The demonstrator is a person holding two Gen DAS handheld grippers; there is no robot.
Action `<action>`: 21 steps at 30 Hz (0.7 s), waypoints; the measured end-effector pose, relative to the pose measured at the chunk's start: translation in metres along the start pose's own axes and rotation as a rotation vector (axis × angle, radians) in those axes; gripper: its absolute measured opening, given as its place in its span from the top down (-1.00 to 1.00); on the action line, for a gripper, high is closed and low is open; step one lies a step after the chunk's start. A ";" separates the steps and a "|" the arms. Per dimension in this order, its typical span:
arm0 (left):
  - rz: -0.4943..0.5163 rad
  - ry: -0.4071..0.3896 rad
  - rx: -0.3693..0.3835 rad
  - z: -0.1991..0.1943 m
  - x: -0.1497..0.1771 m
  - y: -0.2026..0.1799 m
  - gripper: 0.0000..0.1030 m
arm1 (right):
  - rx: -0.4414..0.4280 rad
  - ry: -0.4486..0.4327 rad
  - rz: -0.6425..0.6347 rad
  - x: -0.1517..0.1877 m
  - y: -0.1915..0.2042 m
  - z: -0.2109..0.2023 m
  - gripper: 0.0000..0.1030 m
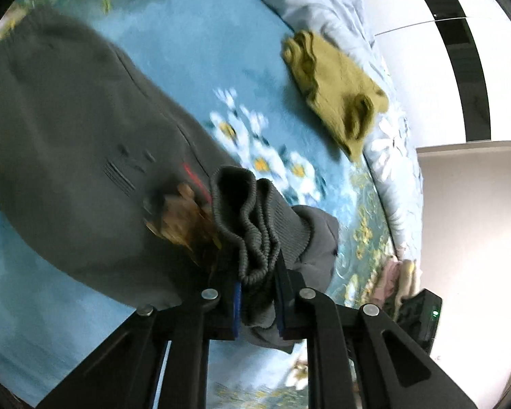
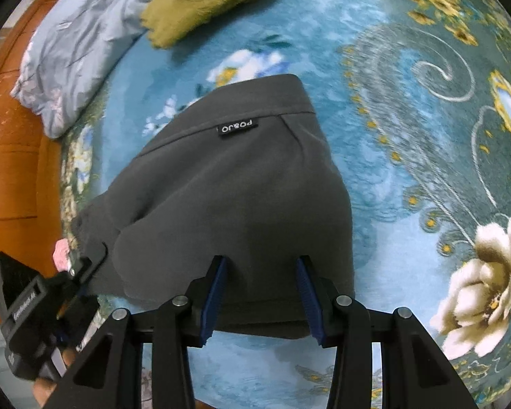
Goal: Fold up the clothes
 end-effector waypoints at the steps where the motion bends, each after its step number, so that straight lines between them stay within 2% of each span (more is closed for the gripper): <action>1: -0.004 -0.008 -0.013 -0.002 -0.006 0.005 0.71 | -0.005 0.002 -0.012 -0.001 0.004 0.001 0.10; 4: -0.067 0.028 -0.051 0.007 -0.022 0.032 0.71 | -0.006 0.020 -0.037 -0.003 0.017 0.013 0.10; 8: -0.083 0.057 -0.108 0.026 -0.028 0.056 0.69 | 0.021 0.051 -0.030 -0.003 0.021 0.039 0.10; 13: -0.074 0.068 -0.147 0.041 -0.029 0.056 0.61 | 0.046 0.079 -0.012 -0.009 0.014 0.064 0.10; 16: -0.111 0.075 -0.165 0.039 -0.029 0.056 0.58 | 0.065 0.102 -0.015 -0.014 0.014 0.071 0.10; 21: -0.167 0.075 -0.132 0.016 -0.019 0.052 0.55 | 0.080 0.123 -0.016 -0.017 0.021 0.058 0.10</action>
Point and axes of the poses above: each gripper's, at about its wrist camera, not at the fingertips, and z roughly the way its jaws point, y to its left, x to its underside, the point moved 4 cm from there along z, roughly the way its jaws point, and after that the axes turned 14 degrees about -z, right-handed, at the moved point
